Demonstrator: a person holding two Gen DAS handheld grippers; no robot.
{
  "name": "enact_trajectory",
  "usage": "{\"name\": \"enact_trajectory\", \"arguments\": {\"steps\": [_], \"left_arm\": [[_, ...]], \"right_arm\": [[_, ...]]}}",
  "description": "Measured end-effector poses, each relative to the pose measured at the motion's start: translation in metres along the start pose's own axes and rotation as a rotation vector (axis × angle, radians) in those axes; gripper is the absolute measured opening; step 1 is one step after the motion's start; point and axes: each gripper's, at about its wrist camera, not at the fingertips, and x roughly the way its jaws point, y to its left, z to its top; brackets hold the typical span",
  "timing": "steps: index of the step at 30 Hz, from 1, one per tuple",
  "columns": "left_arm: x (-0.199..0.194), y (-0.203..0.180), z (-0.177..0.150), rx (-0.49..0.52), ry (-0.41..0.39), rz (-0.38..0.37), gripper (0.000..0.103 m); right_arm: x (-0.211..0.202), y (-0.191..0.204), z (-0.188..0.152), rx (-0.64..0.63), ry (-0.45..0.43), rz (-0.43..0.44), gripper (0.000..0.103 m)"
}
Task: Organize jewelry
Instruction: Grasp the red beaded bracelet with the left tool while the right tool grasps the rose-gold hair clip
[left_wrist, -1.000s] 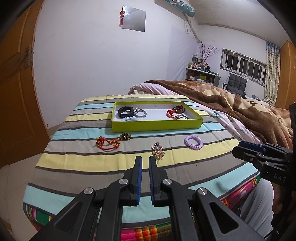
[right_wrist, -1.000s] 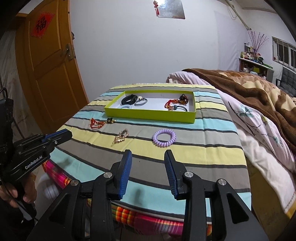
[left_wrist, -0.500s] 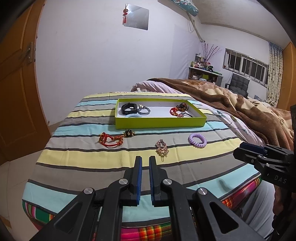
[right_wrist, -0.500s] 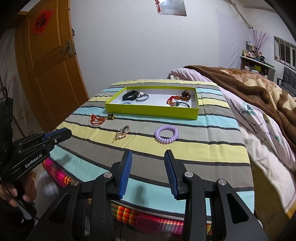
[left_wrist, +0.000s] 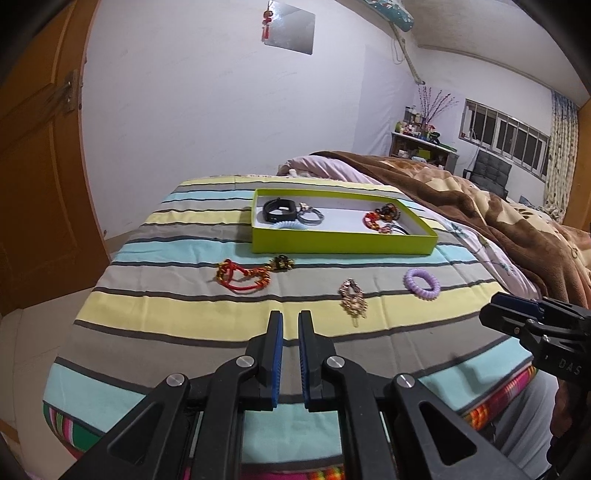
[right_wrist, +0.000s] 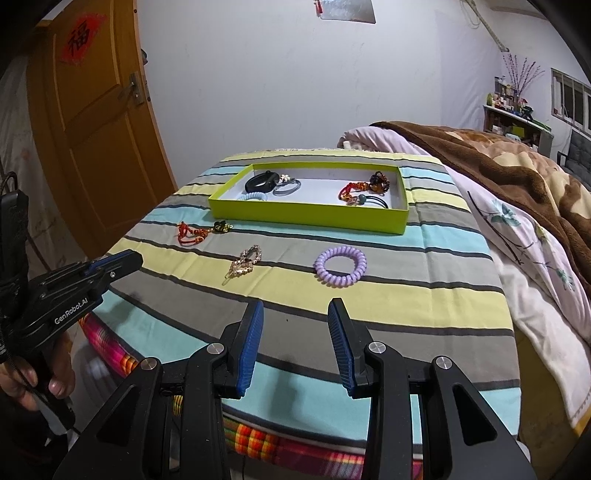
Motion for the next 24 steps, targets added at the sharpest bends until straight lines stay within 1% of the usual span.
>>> {"name": "enact_trajectory", "arguments": {"steps": [1,3,5,10,14,18,23,24], "left_arm": [[0.002,0.002,0.001,-0.002,-0.001,0.005,0.008],[0.007,0.009,0.005,-0.006,-0.001,0.015,0.013],[0.012,0.015,0.008,-0.011,0.0,0.024,0.022],[0.032,0.035,0.019,-0.021,0.01,0.045,0.023],[0.054,0.051,0.026,-0.042,0.047,0.043,0.023],[0.078,0.066,0.034,-0.068,0.088,0.029,0.024],[0.101,0.072,0.043,-0.074,0.129,0.001,0.032],[0.107,0.072,0.044,-0.078,0.153,-0.016,0.032]], "right_arm": [[0.002,0.001,0.001,-0.001,0.001,0.002,0.037],[0.007,0.004,0.004,-0.004,0.005,0.007,0.037],[0.014,0.007,0.007,0.0,0.011,0.012,0.037],[0.032,0.015,0.014,0.008,0.027,0.021,0.037],[0.048,0.025,0.019,0.005,0.048,0.031,0.037],[0.064,0.032,0.023,0.004,0.069,0.044,0.037],[0.085,0.037,0.028,0.007,0.099,0.058,0.037],[0.088,0.038,0.029,0.008,0.103,0.06,0.037]]}}
